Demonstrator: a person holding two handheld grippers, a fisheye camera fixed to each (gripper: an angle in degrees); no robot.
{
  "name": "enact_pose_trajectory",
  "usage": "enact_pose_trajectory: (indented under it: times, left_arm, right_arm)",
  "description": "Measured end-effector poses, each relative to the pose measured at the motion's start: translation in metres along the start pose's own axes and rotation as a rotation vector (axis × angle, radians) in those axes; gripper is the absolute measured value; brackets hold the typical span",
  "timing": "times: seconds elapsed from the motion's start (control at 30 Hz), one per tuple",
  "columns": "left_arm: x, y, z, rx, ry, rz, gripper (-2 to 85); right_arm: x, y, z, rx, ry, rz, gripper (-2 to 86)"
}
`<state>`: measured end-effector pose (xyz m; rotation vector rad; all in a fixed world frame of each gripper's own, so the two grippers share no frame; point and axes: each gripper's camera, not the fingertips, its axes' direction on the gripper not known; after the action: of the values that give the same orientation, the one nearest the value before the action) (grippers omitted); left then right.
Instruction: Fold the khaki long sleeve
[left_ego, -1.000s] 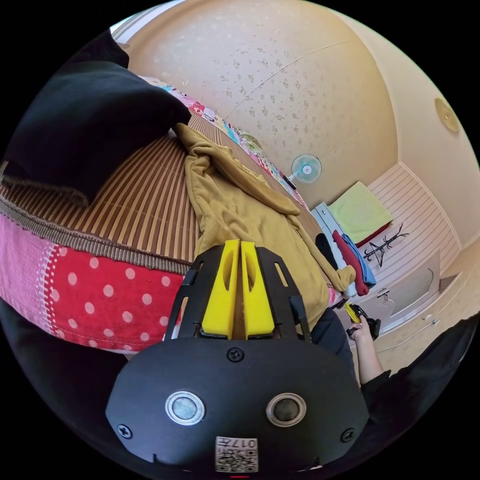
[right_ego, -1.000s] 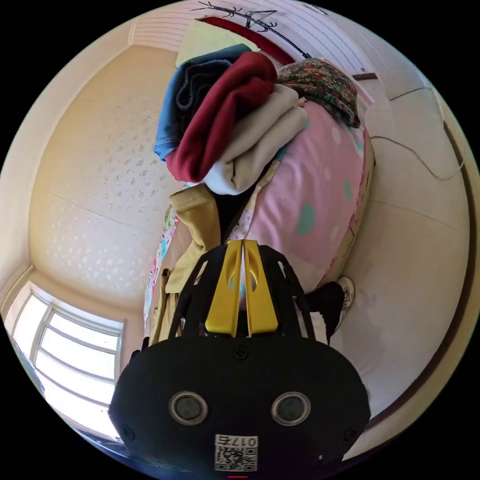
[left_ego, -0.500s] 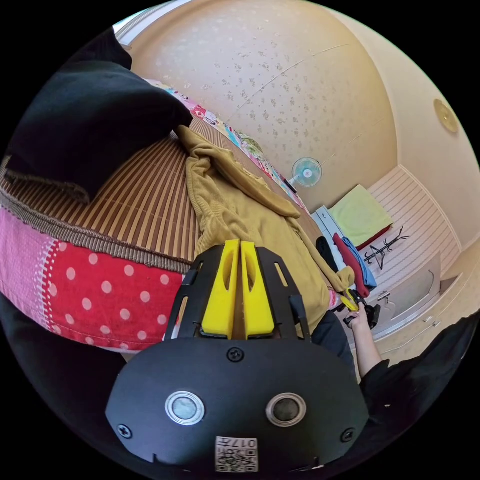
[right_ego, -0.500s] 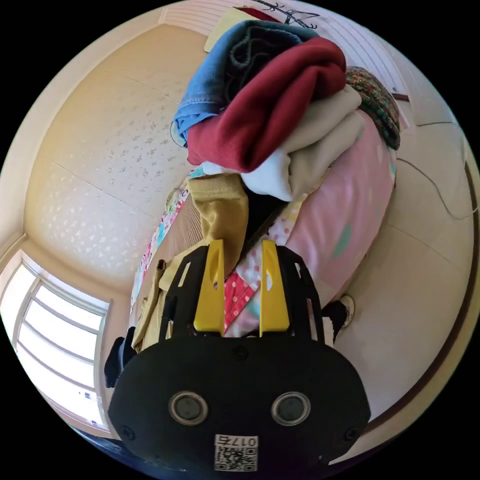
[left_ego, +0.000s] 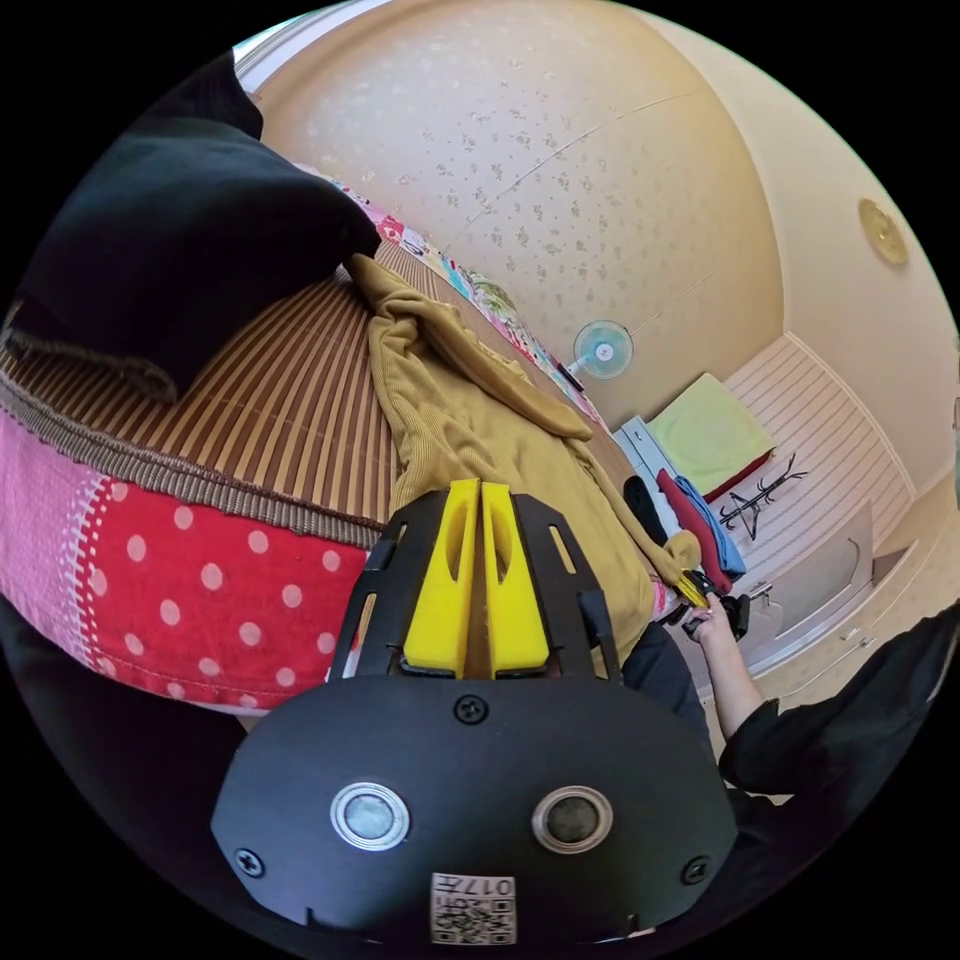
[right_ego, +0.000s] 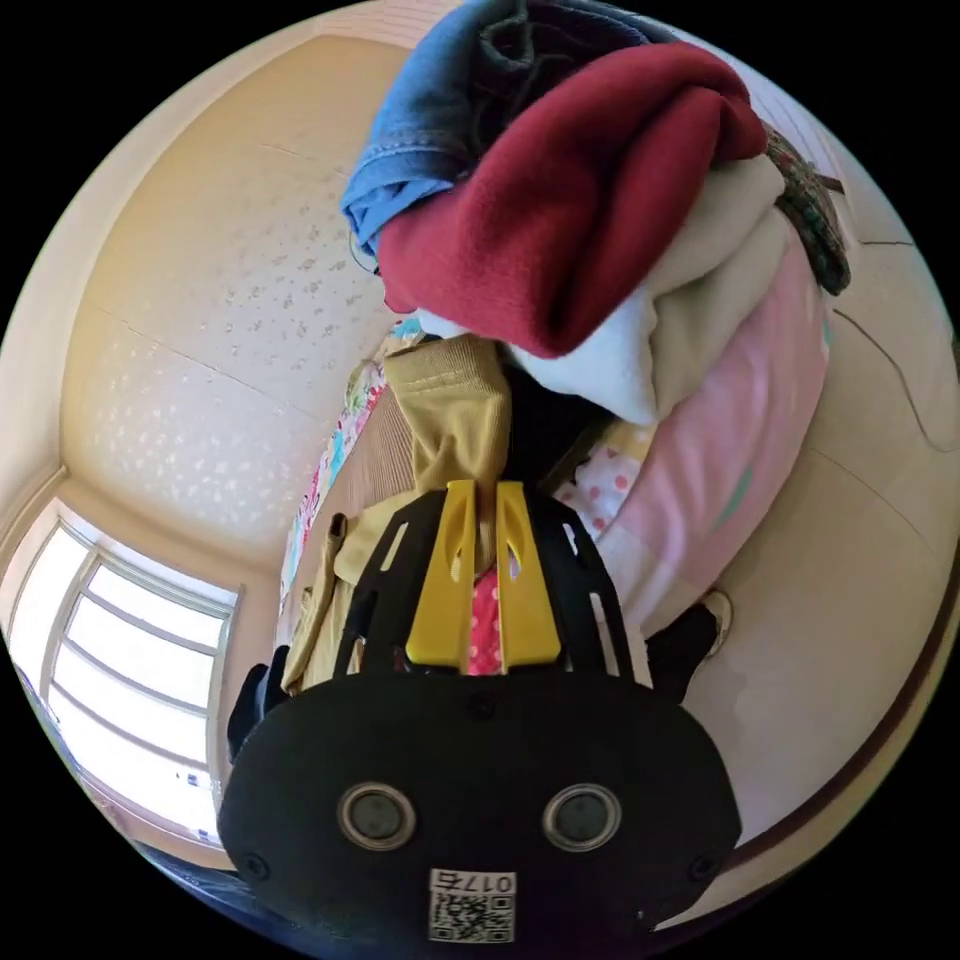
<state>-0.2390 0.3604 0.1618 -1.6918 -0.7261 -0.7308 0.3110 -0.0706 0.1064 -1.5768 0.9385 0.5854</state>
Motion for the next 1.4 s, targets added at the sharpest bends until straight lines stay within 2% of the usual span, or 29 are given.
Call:
enact_pose_trajectory:
  times: [0.1,0.23,0.3,0.4,0.47,0.6,0.7,0.83,0.9,1.0,1.07,1.17,1.3,1.4]
  left_arm:
    - [0.000,0.001,0.000,0.008,0.005,0.001,-1.0]
    - [0.001,0.004,0.001,0.030,0.003,0.002,-1.0]
    - [0.001,0.004,0.001,0.034,0.004,-0.001,-1.0]
    - [0.000,0.003,0.001,0.031,0.011,-0.005,-1.0]
    - [-0.001,0.003,0.001,0.032,0.019,-0.005,-1.0]
    - [-0.003,0.003,0.001,0.046,0.030,-0.010,-1.0]
    - [-0.005,0.002,0.001,0.054,0.035,-0.012,-1.0]
    - [-0.008,-0.002,0.000,0.058,0.040,-0.025,-1.0]
    - [-0.011,-0.004,0.000,0.059,0.048,-0.036,-1.0]
    - [-0.016,-0.007,-0.002,0.060,0.066,-0.060,-1.0]
    - [-0.021,-0.011,-0.003,0.057,0.084,-0.085,-1.0]
    - [-0.028,-0.015,-0.005,0.052,0.115,-0.114,-1.0]
    - [-0.041,-0.020,-0.008,0.047,0.177,-0.176,-1.0]
    - [-0.050,-0.024,-0.009,0.049,0.220,-0.219,-1.0]
  right_arm:
    - [-0.062,-0.012,-0.031,0.074,-0.092,-0.196,3.4]
    - [-0.099,-0.021,-0.054,0.211,0.110,-0.372,3.0]
    - [-0.075,-0.036,-0.041,0.170,0.242,-0.226,3.0]
    - [-0.051,-0.048,-0.027,0.130,0.099,-0.059,3.0]
    - [-0.069,-0.050,-0.022,0.190,0.093,-0.051,3.0]
    - [-0.170,-0.075,0.024,0.224,0.038,-0.169,3.0]
    - [-0.273,-0.084,0.099,0.146,-0.061,-0.366,2.9]
    - [-0.404,-0.041,0.213,-0.156,-0.204,-0.614,2.6]
    - [-0.466,0.029,0.272,-0.343,-0.388,-0.746,2.5]
    - [-0.493,0.136,0.351,-0.718,-0.613,-0.801,2.6]
    - [-0.488,0.191,0.378,-0.853,-0.653,-0.790,2.9]
    - [-0.476,0.239,0.386,-0.835,-0.519,-0.877,3.8]
    - [-0.491,0.255,0.382,-0.696,-0.311,-1.024,7.1]
    - [-0.526,0.268,0.398,-0.721,-0.277,-1.104,10.0]
